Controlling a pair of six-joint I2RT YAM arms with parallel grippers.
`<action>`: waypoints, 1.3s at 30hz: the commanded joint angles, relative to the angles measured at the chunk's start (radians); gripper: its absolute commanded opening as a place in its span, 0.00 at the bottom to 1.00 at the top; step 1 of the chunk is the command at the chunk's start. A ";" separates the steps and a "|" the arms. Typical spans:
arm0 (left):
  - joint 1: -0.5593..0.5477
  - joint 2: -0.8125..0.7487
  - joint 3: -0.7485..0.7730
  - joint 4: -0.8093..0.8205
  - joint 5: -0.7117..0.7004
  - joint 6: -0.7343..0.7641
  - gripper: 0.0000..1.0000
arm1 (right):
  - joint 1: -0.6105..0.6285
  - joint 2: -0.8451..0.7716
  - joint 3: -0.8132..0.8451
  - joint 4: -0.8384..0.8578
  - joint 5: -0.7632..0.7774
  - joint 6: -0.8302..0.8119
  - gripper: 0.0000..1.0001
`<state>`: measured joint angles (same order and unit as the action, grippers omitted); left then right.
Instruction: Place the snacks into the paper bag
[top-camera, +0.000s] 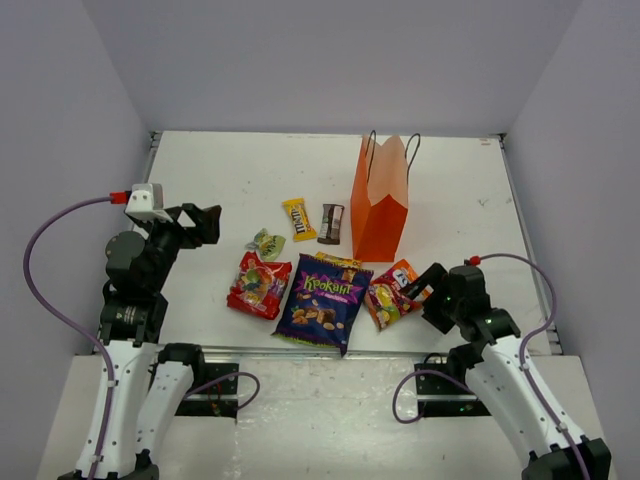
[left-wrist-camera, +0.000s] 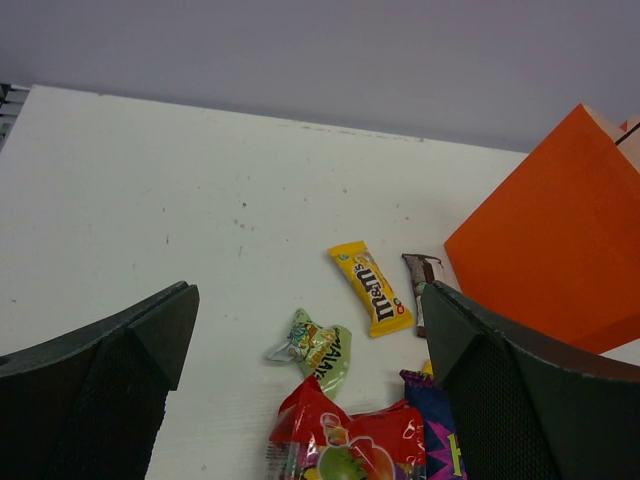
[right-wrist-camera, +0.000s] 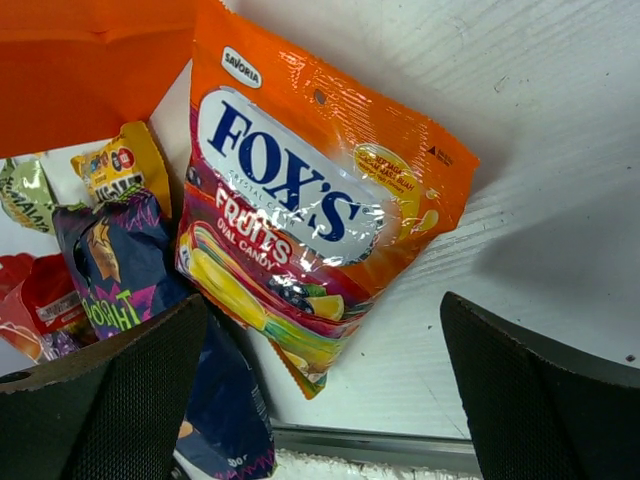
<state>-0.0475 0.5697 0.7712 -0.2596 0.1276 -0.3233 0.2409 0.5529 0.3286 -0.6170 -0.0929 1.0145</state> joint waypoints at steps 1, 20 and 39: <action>-0.005 -0.004 0.007 0.008 0.007 0.000 1.00 | 0.000 0.024 -0.008 -0.003 0.031 0.050 0.99; -0.005 -0.004 0.008 0.003 0.009 0.000 1.00 | 0.000 0.151 -0.146 0.293 0.051 0.231 0.99; -0.005 -0.008 0.011 -0.001 0.012 0.004 1.00 | 0.003 -0.065 -0.037 0.125 0.116 0.138 0.00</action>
<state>-0.0475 0.5690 0.7712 -0.2649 0.1276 -0.3229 0.2413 0.5652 0.2111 -0.3901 -0.0196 1.2167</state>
